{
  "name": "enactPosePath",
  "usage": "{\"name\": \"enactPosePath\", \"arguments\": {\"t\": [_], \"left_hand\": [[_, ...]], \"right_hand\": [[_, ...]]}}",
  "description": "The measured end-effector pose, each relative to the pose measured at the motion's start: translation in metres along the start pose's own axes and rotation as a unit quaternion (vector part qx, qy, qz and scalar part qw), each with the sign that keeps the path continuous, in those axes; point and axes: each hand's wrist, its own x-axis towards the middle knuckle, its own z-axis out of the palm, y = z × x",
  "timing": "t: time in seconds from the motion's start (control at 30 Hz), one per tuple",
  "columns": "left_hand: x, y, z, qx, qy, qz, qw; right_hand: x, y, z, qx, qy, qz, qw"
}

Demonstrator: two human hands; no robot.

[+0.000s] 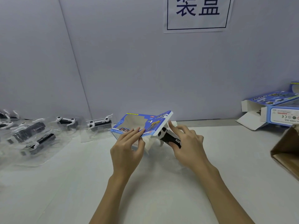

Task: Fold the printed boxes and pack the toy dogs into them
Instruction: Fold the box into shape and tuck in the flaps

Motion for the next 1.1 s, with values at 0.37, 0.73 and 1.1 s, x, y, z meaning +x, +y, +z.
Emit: {"name": "enactPosePath", "arguments": {"t": [0.37,0.73,1.1], "left_hand": [[-0.014,0.008,0.015,0.036,-0.099,0.064,0.992],[-0.025,0.02,0.022,-0.062,-0.193,-0.037,0.979],[-0.02,0.01,0.023,-0.029,-0.175,-0.039,0.983]], "right_hand": [[-0.003,-0.003,0.004,-0.032,-0.102,0.04,0.993],[-0.001,-0.014,0.017,0.453,0.243,0.247,0.821],[0.006,0.007,0.03,0.543,0.1,0.37,0.747]]}}
